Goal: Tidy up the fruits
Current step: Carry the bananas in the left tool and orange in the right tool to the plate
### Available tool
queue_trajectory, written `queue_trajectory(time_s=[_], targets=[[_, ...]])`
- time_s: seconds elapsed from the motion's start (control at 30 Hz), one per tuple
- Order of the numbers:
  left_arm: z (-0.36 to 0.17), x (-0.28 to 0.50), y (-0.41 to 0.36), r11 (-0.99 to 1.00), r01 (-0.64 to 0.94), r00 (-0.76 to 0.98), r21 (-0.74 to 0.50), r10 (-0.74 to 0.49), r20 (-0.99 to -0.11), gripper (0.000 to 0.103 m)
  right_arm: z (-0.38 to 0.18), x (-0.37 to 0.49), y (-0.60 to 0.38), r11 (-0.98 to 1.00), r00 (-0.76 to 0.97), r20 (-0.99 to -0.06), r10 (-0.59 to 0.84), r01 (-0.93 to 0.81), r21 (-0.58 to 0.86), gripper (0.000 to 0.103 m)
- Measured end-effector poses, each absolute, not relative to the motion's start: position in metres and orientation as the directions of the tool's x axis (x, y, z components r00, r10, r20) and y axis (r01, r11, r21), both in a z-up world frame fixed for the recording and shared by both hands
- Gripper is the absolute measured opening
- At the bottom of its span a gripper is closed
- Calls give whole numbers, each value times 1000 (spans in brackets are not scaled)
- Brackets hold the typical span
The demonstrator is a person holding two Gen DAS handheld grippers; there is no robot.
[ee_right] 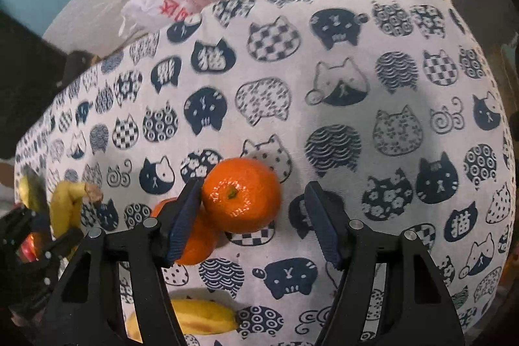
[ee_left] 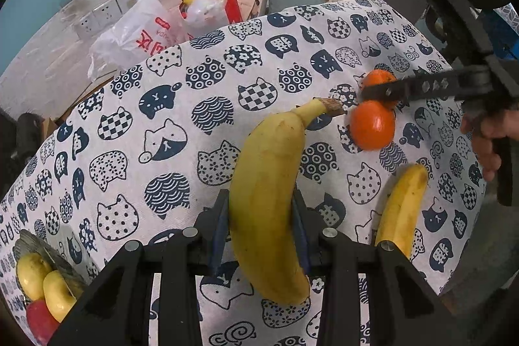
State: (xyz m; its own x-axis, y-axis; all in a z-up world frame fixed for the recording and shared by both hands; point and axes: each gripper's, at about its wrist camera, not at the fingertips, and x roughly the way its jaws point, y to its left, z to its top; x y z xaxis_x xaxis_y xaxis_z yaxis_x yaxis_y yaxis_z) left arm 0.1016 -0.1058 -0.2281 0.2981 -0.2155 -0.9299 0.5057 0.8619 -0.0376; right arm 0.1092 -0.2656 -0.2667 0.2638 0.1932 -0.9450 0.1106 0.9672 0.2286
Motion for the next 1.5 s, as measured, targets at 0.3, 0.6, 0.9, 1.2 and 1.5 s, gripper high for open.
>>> queue_trajectory(time_s=[0.3,0.6,0.9,1.2,1.5], targets=[[-227,103,-108,865,500,304,-40,-219,-927,36,-264,105,-257,983,288,-947,144,65,170,47],[-207,100,-103,874,483,342,-49,-239,-909,36,-229,83,-237,996,352,-932,83,-14,84,46],[-174,86,-88,891,449,388,-59,-254,-886,36,-183,63,-208,992,425,-899,106,-106,67,46],[-141,67,-50,926,373,446,-62,-238,-863,36,-154,57,-169,977,454,-873,181,-182,109,46],[-125,46,10,962,268,503,-50,-184,-844,36,-144,53,-112,952,438,-863,251,-274,138,46]])
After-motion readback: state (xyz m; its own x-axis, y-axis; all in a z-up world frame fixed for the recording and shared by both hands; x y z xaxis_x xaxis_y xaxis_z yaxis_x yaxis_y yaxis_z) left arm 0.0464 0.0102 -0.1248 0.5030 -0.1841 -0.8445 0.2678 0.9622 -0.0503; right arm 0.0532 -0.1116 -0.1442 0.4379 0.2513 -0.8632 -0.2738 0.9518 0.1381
